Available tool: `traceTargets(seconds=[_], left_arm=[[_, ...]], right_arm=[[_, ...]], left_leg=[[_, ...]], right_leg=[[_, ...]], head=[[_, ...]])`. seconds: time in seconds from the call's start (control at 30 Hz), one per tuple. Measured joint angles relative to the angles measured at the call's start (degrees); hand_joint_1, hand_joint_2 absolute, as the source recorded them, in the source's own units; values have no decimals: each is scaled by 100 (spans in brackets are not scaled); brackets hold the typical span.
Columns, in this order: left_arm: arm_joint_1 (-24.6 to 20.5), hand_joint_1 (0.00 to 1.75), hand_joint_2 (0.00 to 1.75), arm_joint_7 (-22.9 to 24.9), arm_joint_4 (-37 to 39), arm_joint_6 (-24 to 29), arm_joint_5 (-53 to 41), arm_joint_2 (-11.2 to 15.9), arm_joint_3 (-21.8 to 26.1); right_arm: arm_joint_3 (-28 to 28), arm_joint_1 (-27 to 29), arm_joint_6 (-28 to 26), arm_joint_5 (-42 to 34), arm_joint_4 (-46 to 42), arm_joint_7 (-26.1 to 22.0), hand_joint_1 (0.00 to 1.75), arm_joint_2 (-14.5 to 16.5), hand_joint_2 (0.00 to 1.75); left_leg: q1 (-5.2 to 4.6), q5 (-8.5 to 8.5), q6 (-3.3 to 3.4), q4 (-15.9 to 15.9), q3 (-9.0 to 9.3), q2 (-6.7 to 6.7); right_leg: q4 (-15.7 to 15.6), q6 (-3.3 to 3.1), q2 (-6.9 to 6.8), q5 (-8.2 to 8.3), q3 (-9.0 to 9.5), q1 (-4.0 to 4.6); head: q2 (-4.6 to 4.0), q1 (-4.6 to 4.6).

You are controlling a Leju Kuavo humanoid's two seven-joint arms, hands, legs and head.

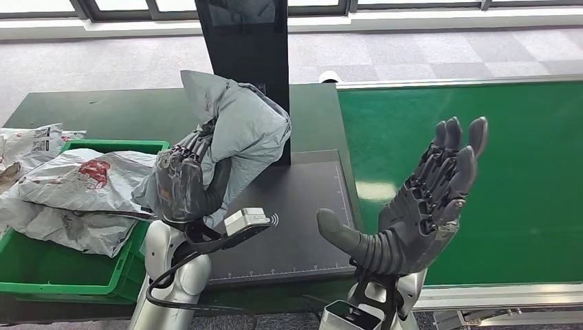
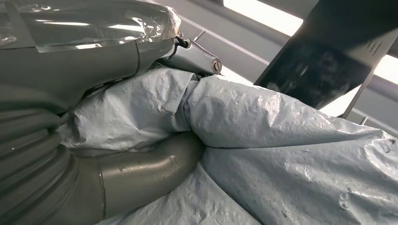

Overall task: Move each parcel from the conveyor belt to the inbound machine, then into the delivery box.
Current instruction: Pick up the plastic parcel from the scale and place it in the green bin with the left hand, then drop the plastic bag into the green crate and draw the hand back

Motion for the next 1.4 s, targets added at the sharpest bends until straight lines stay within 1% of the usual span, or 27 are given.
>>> traceTargets(seconds=[0.63, 0.7, 0.77, 0.83, 0.9, 1.03, 1.4], left_arm=[[243, 175, 175, 13, -732, -8, -37, 56, 11], [277, 175, 175, 178, -978, -8, -159, 68, 116], [328, 175, 175, 480, -1272, -8, -408, 78, 379], [374, 175, 175, 657, -1483, -8, -534, 79, 673], [409, 175, 175, 697, -1621, -8, -566, 79, 859], [451, 175, 175, 704, -1794, -8, -586, 79, 1015], [482, 175, 175, 705, -1927, -8, -591, 81, 1138]], right_arm=[[0, -3, 0, -48, 73, -2, 0, 0, 175], [0, -2, 0, -71, 76, -2, 0, 0, 175], [-3, 1, 0, -98, 75, -2, 0, 0, 175], [-8, 2, 0, -112, 75, -2, 0, 0, 175], [-9, 2, 0, -116, 75, -2, 0, 0, 175], [-9, 2, 0, -118, 75, -2, 0, 0, 175], [-9, 2, 0, -119, 75, -2, 0, 0, 175]], left_leg=[[0, -1, 1, 0, -4, 0], [0, -1, 0, 0, -3, 2], [0, -1, 0, 0, 2, 6], [-1, -1, 0, 0, 4, 9], [0, 0, -2, 0, 1, 4], [4, 1, -3, 0, -1, 1], [3, 1, -3, 1, 0, 3]], right_leg=[[0, 0, 0, 0, -3, 0], [0, 0, 2, 0, -4, 0], [1, 0, 7, 0, -6, 0], [1, -1, 12, 0, -8, 2], [1, -1, 7, 0, -8, 5], [1, -1, 2, 0, -7, 4], [0, -1, 3, 0, -8, 3]], head=[[0, 0], [0, 1], [0, 0], [0, -1], [0, -1], [0, 0], [0, -1]])
